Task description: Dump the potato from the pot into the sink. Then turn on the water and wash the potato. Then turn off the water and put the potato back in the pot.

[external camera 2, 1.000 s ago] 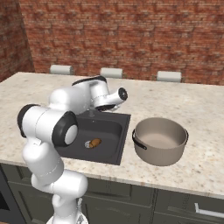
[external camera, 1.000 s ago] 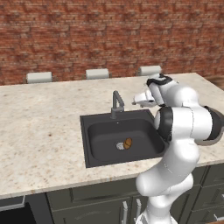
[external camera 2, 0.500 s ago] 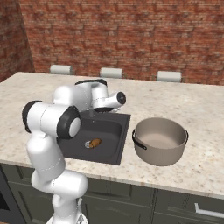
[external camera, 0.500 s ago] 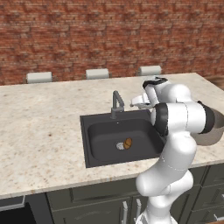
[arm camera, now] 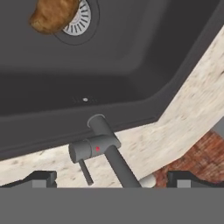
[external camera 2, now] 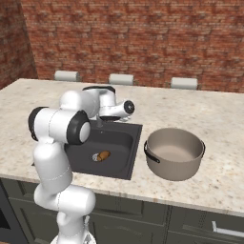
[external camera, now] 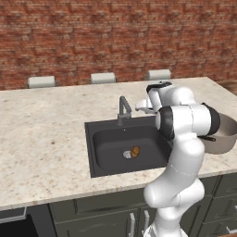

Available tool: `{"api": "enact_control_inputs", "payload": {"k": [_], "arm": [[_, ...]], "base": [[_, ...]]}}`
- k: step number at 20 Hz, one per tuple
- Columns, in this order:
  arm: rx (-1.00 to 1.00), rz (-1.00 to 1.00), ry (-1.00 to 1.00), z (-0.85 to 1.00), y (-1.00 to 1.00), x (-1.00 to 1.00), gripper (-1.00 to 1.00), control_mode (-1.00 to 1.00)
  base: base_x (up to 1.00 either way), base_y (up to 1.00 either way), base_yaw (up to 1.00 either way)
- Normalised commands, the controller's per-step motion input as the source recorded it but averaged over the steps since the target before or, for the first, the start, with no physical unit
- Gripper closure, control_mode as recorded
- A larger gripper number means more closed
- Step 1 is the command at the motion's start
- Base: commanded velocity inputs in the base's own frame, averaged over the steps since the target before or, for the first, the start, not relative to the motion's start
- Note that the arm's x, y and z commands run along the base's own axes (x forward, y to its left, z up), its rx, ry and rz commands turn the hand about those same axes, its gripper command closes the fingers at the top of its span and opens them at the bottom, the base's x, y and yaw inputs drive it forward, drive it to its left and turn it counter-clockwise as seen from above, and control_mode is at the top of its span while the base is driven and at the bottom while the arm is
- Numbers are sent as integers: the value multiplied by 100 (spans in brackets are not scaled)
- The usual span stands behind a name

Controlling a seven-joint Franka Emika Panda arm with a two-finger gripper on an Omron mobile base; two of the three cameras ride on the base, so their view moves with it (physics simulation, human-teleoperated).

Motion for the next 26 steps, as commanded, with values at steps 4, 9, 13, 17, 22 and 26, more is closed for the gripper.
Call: {"api": "enact_control_inputs", "payload": {"k": [4,9,13,17,22,26], "arm": [[0,-9,0,-8,9,10,-100,-100],[0,-7,0,-8,5,18,-100,-100],[0,-2,0,-14,0,29,-100,-100],[0,0,0,-18,0,31,-100,-100],[0,0,0,-20,0,30,-100,-100],[0,0,0,-24,0,31,-100,-100]], "base": [[0,0,0],[0,0,0],[0,0,0],[0,0,0],[0,0,0],[0,0,0]]}}
